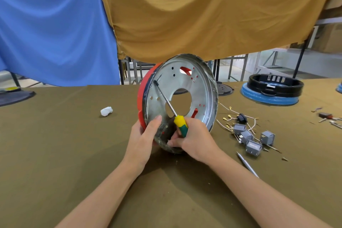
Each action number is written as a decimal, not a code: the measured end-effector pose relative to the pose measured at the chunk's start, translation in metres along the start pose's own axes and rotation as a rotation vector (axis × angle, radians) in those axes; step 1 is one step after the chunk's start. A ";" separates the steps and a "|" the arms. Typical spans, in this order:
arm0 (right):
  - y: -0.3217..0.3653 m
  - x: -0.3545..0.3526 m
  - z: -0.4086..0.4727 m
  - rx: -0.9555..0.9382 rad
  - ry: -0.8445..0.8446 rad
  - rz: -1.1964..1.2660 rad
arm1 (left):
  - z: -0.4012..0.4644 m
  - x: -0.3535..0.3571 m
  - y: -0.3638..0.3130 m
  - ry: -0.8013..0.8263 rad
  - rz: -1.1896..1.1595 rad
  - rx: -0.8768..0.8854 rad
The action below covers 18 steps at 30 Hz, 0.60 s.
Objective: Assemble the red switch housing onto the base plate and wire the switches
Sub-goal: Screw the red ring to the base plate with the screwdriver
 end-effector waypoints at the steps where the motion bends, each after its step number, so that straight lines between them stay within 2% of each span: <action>1: 0.000 0.000 0.000 -0.005 -0.009 -0.006 | 0.000 -0.001 0.000 -0.004 0.007 -0.003; 12: -0.009 -0.006 -0.002 0.107 -0.076 0.046 | -0.002 0.004 0.000 0.039 0.040 0.011; 18: -0.009 -0.007 -0.001 0.118 -0.092 0.046 | 0.003 0.001 0.005 0.002 -0.010 -0.034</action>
Point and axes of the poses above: each hand's wrist, its own z-axis towards the middle knuckle, its own x-axis out of the palm, y = z × x, the point moved 10 cm from there along z, towards the middle knuckle, and after that the axes turned 14 degrees about -y, right-handed, at the moved point
